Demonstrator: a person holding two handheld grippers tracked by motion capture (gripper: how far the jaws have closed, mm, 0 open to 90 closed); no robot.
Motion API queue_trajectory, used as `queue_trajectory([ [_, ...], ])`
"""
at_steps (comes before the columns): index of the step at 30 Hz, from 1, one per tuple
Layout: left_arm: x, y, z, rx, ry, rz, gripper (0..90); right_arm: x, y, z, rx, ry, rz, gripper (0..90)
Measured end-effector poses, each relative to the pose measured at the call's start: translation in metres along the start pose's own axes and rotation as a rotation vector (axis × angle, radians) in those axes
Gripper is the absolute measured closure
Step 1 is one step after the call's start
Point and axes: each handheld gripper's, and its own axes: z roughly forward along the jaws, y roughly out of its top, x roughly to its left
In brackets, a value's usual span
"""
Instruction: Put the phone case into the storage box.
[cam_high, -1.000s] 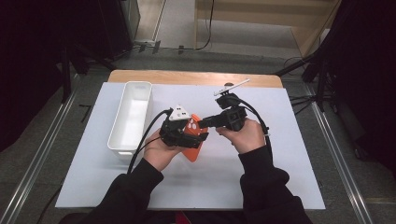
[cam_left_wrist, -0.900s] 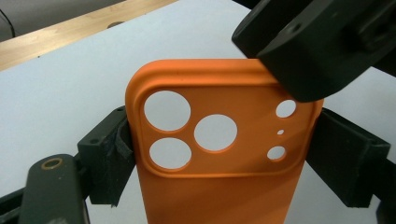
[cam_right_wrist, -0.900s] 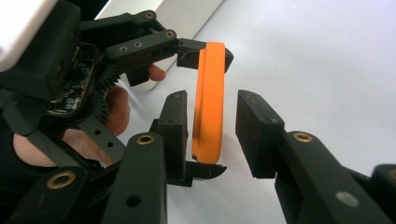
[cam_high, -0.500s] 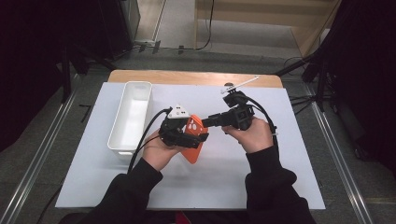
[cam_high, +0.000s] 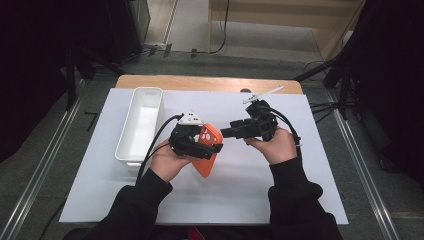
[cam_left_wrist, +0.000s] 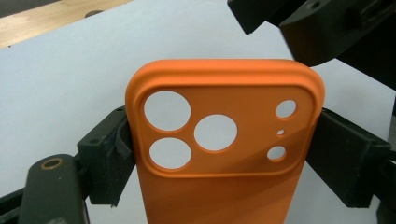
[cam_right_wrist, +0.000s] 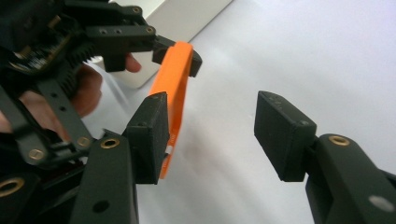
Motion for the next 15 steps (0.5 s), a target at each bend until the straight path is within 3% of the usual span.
queue_trajectory([
  [5,0.002,0.001,-0.002,0.006,-0.014,-0.001,16.0,-0.001,-0.006,0.001,-0.034,0.005,-0.065,39.4],
  [10,0.004,0.002,-0.005,0.015,-0.029,-0.005,16.0,-0.002,-0.013,0.001,-0.062,0.019,-0.081,37.6],
  [15,0.005,0.002,-0.006,0.024,-0.037,-0.010,15.9,-0.004,-0.021,0.001,-0.099,0.034,-0.135,36.6],
])
